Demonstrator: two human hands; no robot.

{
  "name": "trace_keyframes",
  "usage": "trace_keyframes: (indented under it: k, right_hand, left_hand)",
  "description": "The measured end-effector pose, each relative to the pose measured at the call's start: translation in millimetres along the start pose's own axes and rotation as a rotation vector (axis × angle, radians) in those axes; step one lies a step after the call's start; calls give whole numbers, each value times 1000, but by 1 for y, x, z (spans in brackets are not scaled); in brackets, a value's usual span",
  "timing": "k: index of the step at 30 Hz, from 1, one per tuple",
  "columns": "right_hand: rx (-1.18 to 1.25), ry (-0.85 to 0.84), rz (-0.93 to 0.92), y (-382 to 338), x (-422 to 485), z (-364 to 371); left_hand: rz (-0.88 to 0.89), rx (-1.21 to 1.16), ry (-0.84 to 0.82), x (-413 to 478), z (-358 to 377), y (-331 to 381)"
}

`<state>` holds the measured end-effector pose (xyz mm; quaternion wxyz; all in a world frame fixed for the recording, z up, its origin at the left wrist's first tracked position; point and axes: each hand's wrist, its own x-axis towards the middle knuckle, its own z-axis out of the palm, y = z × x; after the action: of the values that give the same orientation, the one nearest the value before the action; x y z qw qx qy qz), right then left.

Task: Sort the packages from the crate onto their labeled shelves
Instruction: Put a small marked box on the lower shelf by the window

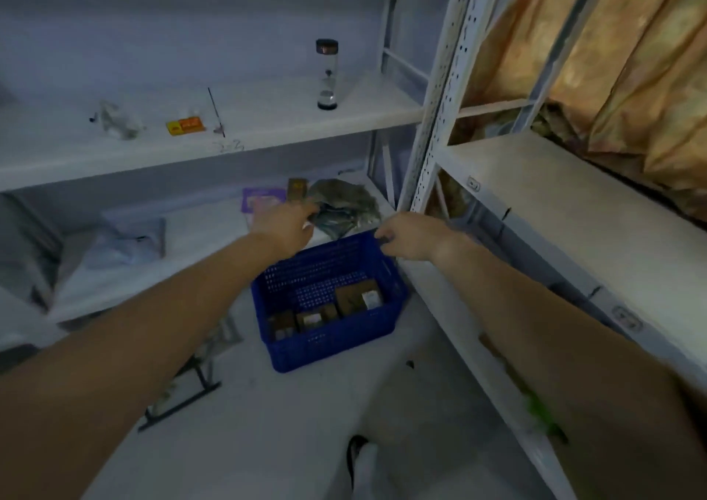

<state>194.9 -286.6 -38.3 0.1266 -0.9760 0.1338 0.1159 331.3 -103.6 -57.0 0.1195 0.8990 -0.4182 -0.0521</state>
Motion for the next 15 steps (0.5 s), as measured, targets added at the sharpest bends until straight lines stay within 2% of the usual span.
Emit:
trace_keyframes:
  k: [6,12,15]
  right_hand:
    - [27,-152,-69,47,120,31]
    - [9,-165,-157,83,240,86]
    - [-3,-162,-156,102,293,124]
  left_hand:
    - [-171,-24,-121,81,56,-40]
    - [-286,-45,-122,144,126,-90]
    - [-302,-33,-176,167,171,-120]
